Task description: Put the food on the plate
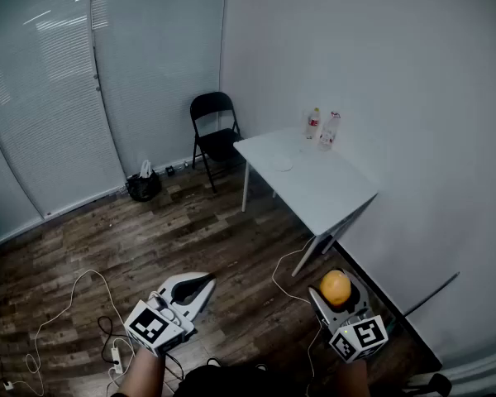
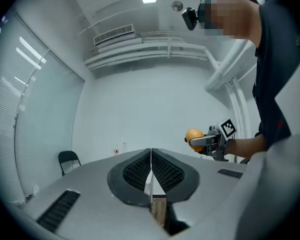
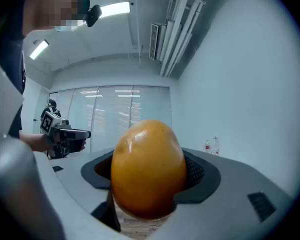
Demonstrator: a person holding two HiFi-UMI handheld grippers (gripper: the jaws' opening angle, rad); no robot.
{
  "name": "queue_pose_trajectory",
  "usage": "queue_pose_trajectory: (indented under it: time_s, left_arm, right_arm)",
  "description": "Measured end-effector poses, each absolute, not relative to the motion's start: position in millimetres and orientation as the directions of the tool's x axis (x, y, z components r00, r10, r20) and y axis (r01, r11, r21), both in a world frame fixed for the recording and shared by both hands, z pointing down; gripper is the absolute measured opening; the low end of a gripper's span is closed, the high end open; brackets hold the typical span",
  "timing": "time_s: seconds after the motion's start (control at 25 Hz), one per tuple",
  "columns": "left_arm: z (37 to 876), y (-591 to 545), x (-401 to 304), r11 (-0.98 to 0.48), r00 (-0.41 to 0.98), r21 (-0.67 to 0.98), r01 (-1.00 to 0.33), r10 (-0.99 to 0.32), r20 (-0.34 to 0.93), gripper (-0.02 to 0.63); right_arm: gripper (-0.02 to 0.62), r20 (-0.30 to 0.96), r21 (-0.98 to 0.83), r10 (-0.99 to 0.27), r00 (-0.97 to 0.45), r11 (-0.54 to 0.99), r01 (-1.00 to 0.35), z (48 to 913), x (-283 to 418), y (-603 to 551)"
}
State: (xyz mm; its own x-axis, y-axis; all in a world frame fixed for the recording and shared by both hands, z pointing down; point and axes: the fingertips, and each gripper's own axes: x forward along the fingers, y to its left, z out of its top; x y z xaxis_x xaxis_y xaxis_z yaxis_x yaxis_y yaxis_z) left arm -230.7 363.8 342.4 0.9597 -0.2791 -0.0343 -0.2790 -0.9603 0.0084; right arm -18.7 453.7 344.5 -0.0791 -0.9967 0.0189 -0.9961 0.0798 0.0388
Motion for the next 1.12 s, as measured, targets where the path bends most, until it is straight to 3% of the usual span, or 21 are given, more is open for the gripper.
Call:
queue_pose_trajectory:
  time_s: [0.52,0.84,1.12]
  left_arm:
    - [351.6,364.6,-221.0,-0.967,0.966,0.023,-0.255,-0.256,-0.039,0.023]
    - [353.0,359.1,-224.0,-0.968,0.967,0.034,-0.250,-0.251,-0.044,0.023]
    - [370.3,331.5,-272.3,-0.961,0.962,0.059,-0.269,-0.272,-0.040,0.023]
  right_arm:
    - [0.341,-0.004,0.055,-0.996,-0.084,0.084,-0.995,339.6,-19.0,451.1]
    - [0.341,-0.046,-0.034,-0.994,-0.102,0.104,-0.994,334.2,-19.5,440.4]
    - [0.341,-0.045,-0.100,-0.993,-0.111,0.115,-0.988,348.9,-55.8,408.3]
